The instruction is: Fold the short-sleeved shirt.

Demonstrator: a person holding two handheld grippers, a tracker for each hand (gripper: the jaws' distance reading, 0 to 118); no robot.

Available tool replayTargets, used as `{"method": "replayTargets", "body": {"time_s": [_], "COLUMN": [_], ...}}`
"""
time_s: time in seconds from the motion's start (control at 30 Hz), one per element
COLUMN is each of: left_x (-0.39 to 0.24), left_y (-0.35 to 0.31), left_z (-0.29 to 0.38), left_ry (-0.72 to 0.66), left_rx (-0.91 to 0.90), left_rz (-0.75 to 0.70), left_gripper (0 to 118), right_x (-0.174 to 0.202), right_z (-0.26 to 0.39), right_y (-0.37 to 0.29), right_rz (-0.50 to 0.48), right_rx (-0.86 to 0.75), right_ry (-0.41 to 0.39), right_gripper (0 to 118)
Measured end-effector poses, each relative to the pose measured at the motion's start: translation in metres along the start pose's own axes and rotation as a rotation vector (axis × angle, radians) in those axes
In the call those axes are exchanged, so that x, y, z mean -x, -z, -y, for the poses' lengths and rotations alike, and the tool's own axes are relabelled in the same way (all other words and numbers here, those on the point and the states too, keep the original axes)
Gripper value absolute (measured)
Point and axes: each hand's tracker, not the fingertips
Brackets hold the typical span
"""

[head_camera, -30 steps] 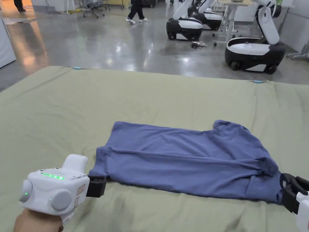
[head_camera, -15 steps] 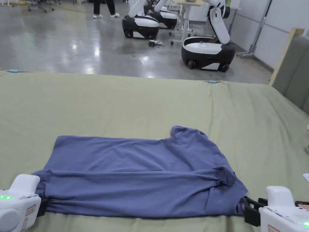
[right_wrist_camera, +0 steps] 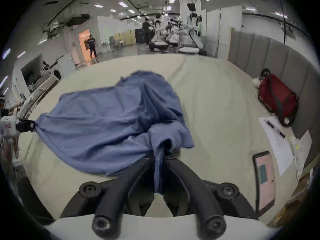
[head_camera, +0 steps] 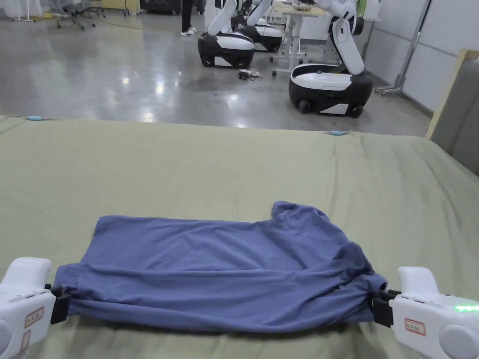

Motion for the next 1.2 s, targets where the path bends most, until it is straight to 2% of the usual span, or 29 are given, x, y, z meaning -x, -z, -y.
{"method": "replayTargets", "body": {"time_s": [0.17,0.3,0.47,0.53,0.67,0.7,0.73,0.77,0.8,0.83,0.87,0.97,1.03,1.13,1.17,1.2], "left_x": [0.007,0.012,0.016,0.017,0.021,0.024,0.025,0.025,0.025,0.024,0.022,0.005,-0.008,-0.029,-0.036,-0.042], "left_y": [-0.063,-0.103,-0.111,-0.104,-0.099,-0.101,-0.108,-0.119,-0.127,-0.137,-0.149,-0.175,-0.179,-0.17,-0.163,-0.157], "left_z": [-0.005,0.02,0.081,0.102,0.121,0.121,0.119,0.115,0.11,0.102,0.094,0.065,0.048,0.029,0.026,0.025], "left_ry": [-0.002,-0.004,0.001,-0.022,-0.072,-0.107,-0.102,-0.078,-0.064,-0.058,-0.069,-0.103,-0.122,-0.088,-0.054,-0.035], "left_rx": [-0.097,-0.101,-0.018,0.026,0.033,0.031,0.018,-0.029,-0.054,-0.097,-0.171,-0.387,-0.465,-0.477,-0.446,-0.437], "left_rz": [0.029,0.042,0.068,0.072,0.066,0.076,0.062,0.032,0.032,0.043,0.038,0.062,0.069,0.031,-0.001,-0.028], "left_gripper": [5,5,5,5,5,10,22,51,98,114,116,115,115,114,109,83], "right_x": [0.006,0.006,0.007,0.008,0.011,0.013,0.017,0.021,0.026,0.034,0.042,0.073,0.094,0.122,0.127,0.131], "right_z": [0.0,0.027,0.087,0.108,0.124,0.122,0.116,0.106,0.099,0.088,0.077,0.046,0.034,0.026,0.026,0.025], "right_y": [-0.069,-0.106,-0.109,-0.101,-0.091,-0.094,-0.102,-0.112,-0.121,-0.134,-0.145,-0.171,-0.177,-0.173,-0.165,-0.16], "right_rz": [-0.022,-0.019,-0.022,-0.036,-0.023,-0.016,0.016,0.041,0.041,0.037,0.032,-0.018,-0.037,0.023,0.033,0.031], "right_rx": [-0.044,-0.037,0.056,0.1,0.125,0.126,0.104,0.063,0.025,-0.034,-0.107,-0.322,-0.456,-0.546,-0.54,-0.532], "right_ry": [-0.005,-0.021,-0.028,-0.006,-0.003,-0.009,-0.029,-0.07,-0.101,-0.123,-0.128,-0.114,-0.106,-0.144,-0.147,-0.142], "right_gripper": [12,12,12,12,12,13,18,29,53,74,87,89,89,89,87,63]}}
